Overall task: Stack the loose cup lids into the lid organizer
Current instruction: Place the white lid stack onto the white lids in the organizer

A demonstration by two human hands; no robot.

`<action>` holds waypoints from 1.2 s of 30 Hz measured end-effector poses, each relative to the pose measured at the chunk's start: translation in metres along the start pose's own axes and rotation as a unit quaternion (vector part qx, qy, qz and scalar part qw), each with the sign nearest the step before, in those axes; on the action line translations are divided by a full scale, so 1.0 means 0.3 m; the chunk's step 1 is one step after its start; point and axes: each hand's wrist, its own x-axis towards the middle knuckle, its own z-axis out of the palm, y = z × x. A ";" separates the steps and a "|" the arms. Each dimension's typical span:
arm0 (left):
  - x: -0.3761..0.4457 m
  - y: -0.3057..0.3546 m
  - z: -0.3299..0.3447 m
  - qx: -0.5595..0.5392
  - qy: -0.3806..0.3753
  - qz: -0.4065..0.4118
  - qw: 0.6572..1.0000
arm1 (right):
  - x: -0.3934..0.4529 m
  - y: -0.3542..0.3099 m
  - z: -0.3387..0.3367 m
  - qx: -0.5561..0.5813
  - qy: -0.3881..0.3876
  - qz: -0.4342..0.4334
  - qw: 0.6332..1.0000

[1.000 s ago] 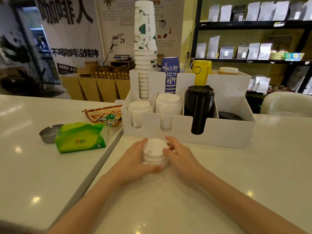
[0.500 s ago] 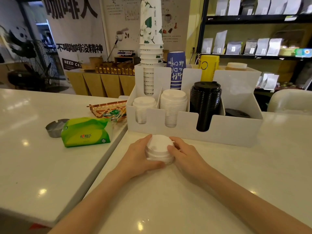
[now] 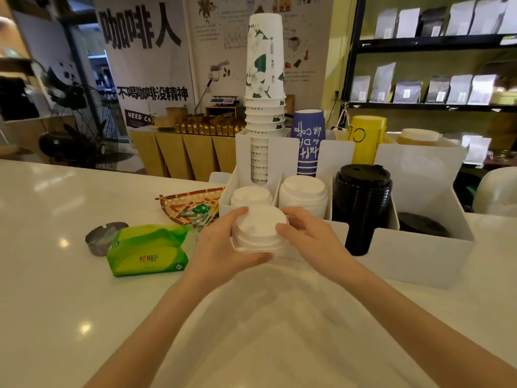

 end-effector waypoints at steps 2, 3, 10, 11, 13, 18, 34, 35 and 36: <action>0.059 0.010 -0.025 -0.004 0.021 0.012 1.000 | 0.065 -0.032 -0.017 -0.014 0.002 -0.016 1.000; 0.090 0.016 -0.037 -0.004 0.029 0.018 0.999 | 0.099 -0.050 -0.027 -0.022 0.004 -0.027 0.999; 0.300 0.019 -0.096 -0.003 0.052 0.045 0.998 | 0.314 -0.158 -0.085 -0.096 -0.006 -0.069 0.993; 0.323 0.013 -0.098 -0.002 0.060 0.045 0.997 | 0.343 -0.166 -0.091 -0.100 -0.012 -0.068 0.993; 0.366 -0.005 -0.092 -0.001 0.070 0.041 0.997 | 0.395 -0.176 -0.098 -0.114 -0.029 -0.060 0.991; 0.416 -0.073 -0.042 -0.007 0.060 0.018 0.998 | 0.473 -0.157 -0.086 -0.181 -0.075 -0.018 0.981; 0.361 -0.119 0.037 0.077 0.087 0.033 0.993 | 0.484 -0.081 -0.039 -0.314 -0.049 -0.062 0.946; 0.357 -0.119 0.039 0.076 0.088 0.031 0.993 | 0.482 -0.077 -0.037 -0.321 -0.044 -0.065 0.944; 0.353 -0.120 0.040 0.075 0.090 0.029 0.993 | 0.480 -0.073 -0.035 -0.325 -0.038 -0.068 0.943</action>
